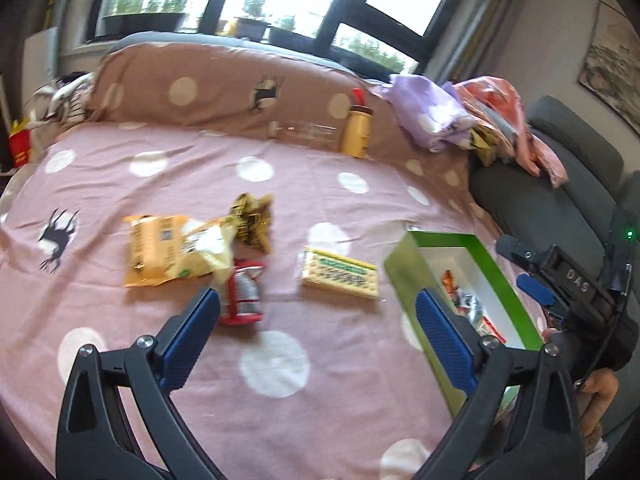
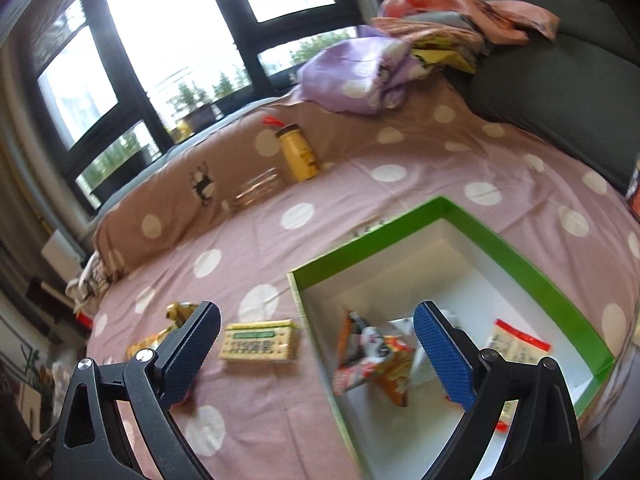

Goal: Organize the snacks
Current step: 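Move the right gripper back to the yellow wrappers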

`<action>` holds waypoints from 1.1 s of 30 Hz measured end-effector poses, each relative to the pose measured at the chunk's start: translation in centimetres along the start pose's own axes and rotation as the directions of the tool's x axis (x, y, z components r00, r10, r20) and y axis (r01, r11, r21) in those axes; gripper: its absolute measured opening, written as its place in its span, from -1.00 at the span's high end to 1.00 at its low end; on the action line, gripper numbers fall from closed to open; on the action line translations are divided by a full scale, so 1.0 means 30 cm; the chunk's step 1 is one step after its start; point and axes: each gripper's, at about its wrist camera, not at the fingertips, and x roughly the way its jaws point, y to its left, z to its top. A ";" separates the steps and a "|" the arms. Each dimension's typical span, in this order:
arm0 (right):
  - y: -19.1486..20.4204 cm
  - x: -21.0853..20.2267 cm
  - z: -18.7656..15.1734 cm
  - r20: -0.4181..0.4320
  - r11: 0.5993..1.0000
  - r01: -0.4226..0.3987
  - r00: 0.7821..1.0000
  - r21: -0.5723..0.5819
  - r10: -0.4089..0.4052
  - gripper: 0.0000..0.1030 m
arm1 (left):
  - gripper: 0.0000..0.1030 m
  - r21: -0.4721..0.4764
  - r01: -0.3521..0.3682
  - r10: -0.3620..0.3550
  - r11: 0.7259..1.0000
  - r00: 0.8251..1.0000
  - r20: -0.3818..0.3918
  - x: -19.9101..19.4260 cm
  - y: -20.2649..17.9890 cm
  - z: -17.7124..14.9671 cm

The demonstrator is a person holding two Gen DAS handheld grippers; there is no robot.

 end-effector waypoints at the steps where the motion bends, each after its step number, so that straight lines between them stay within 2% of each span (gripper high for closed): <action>1: 0.026 0.005 -0.006 -0.003 1.000 -0.011 1.000 -0.020 0.011 -0.89 | -0.92 -0.012 -0.015 0.015 1.000 1.000 0.008 -0.012 0.029 -0.007; 5: 0.132 0.029 -0.040 -0.023 0.993 -0.043 0.999 -0.106 0.041 -0.89 | -0.92 -0.076 -0.095 0.097 0.993 0.995 0.025 -0.031 0.142 -0.030; 10: 0.233 0.076 -0.092 -0.065 0.979 -0.057 0.997 -0.196 0.045 -0.89 | -0.92 -0.161 -0.155 0.157 0.975 0.988 -0.003 -0.033 0.267 -0.032; 16: 0.327 0.138 -0.155 -0.148 0.963 -0.098 0.987 -0.250 0.062 -0.89 | -0.92 -0.211 -0.257 0.263 0.943 0.965 0.000 -0.062 0.375 -0.025; 20: 0.369 0.190 -0.146 -0.221 0.967 -0.151 0.970 -0.203 0.105 -0.89 | -0.91 -0.244 -0.308 0.312 0.920 0.950 -0.022 -0.052 0.433 -0.026; 25: 0.436 0.326 -0.080 -0.339 0.971 -0.232 0.920 -0.066 0.197 -0.89 | -0.91 -0.264 -0.326 0.325 0.908 0.945 -0.050 -0.031 0.465 -0.017; 30: 0.542 0.495 -0.037 -0.395 0.974 -0.225 0.898 -0.030 0.195 -0.88 | -0.91 -0.266 -0.337 0.332 0.903 0.941 -0.067 -0.024 0.477 -0.013; 33: 0.607 0.590 -0.042 -0.411 0.977 -0.209 0.895 -0.050 0.171 -0.77 | -0.91 -0.275 -0.338 0.330 0.900 0.941 -0.076 -0.023 0.488 -0.012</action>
